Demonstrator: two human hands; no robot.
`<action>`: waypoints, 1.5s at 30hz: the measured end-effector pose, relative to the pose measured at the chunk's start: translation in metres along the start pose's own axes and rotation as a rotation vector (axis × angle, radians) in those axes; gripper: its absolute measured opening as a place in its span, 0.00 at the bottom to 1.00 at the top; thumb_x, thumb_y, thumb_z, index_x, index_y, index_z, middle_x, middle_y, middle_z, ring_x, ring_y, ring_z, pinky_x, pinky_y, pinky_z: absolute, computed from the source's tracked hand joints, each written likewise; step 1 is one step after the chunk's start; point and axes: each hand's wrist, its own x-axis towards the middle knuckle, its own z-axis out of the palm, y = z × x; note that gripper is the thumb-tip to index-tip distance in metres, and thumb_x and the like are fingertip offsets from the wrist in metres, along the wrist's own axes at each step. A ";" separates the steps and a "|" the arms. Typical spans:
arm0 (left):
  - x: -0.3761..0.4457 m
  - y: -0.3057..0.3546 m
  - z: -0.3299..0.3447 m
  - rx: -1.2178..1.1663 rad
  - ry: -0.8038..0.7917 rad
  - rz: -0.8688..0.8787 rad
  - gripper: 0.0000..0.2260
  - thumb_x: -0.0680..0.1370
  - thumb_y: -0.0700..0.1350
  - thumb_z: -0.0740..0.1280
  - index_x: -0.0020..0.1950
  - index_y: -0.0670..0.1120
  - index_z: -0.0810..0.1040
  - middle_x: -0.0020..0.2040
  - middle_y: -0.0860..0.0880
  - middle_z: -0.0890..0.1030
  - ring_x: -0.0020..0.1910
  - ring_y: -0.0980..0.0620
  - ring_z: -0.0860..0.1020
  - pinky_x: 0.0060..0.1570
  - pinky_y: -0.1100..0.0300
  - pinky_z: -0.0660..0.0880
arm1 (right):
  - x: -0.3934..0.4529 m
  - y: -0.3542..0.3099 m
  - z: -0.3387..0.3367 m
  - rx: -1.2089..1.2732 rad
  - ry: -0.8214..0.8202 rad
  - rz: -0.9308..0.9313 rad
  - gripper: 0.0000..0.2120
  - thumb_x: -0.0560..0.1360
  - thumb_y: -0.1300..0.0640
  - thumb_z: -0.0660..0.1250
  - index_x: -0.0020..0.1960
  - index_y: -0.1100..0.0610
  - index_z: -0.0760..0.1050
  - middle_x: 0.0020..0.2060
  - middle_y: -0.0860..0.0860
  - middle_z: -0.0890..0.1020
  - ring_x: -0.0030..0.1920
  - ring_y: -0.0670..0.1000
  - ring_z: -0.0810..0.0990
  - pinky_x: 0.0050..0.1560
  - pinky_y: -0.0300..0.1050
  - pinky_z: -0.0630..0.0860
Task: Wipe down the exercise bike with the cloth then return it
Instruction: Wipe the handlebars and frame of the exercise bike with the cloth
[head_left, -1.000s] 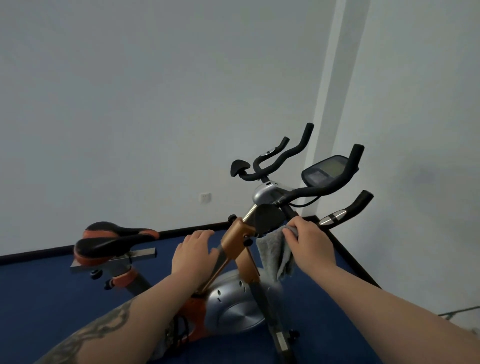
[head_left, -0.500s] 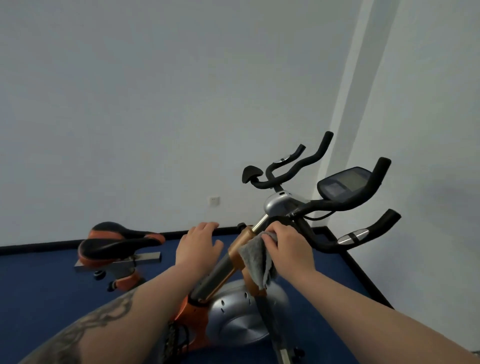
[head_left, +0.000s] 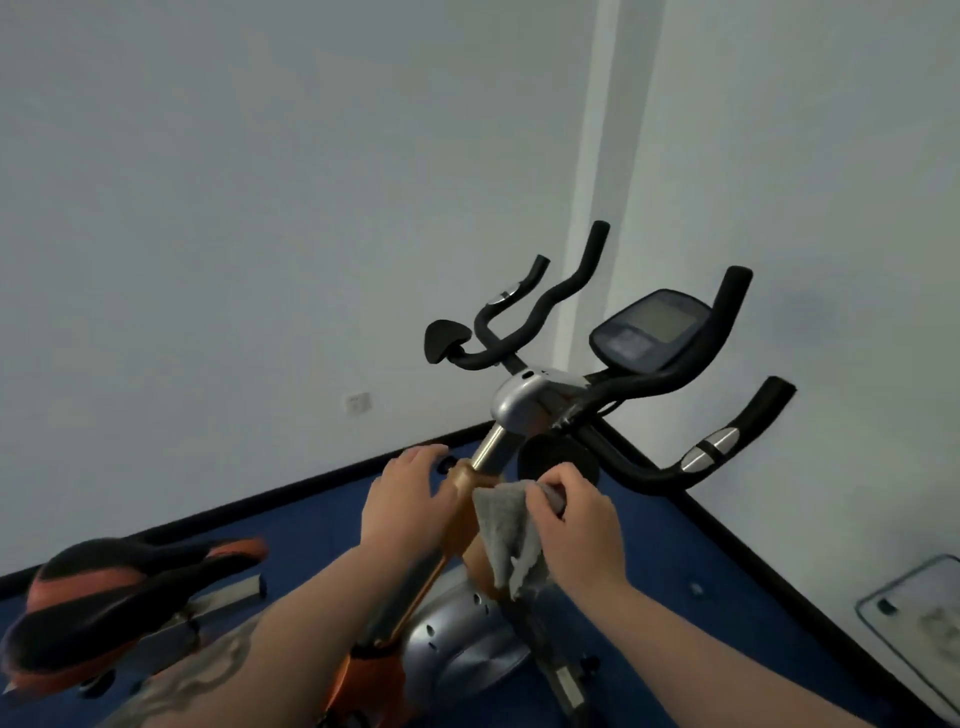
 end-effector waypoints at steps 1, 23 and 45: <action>0.004 -0.001 0.006 -0.025 -0.033 0.039 0.18 0.77 0.52 0.62 0.67 0.54 0.71 0.66 0.53 0.74 0.64 0.52 0.71 0.63 0.52 0.70 | -0.005 0.002 -0.002 0.046 0.055 0.051 0.08 0.76 0.47 0.61 0.39 0.46 0.70 0.33 0.46 0.76 0.36 0.46 0.76 0.34 0.44 0.75; 0.046 0.026 0.059 -0.509 -0.220 0.091 0.12 0.79 0.43 0.62 0.60 0.54 0.77 0.43 0.64 0.76 0.44 0.78 0.72 0.39 0.81 0.68 | 0.031 0.015 0.004 -0.635 0.160 -0.135 0.14 0.70 0.40 0.67 0.49 0.48 0.79 0.49 0.45 0.77 0.55 0.49 0.73 0.58 0.46 0.70; 0.086 0.004 0.076 -0.807 -0.348 0.120 0.07 0.76 0.39 0.68 0.49 0.49 0.83 0.42 0.54 0.85 0.43 0.57 0.83 0.43 0.64 0.78 | 0.059 0.004 0.012 -0.641 0.071 -0.216 0.13 0.67 0.61 0.72 0.51 0.54 0.81 0.46 0.49 0.82 0.48 0.52 0.80 0.48 0.49 0.78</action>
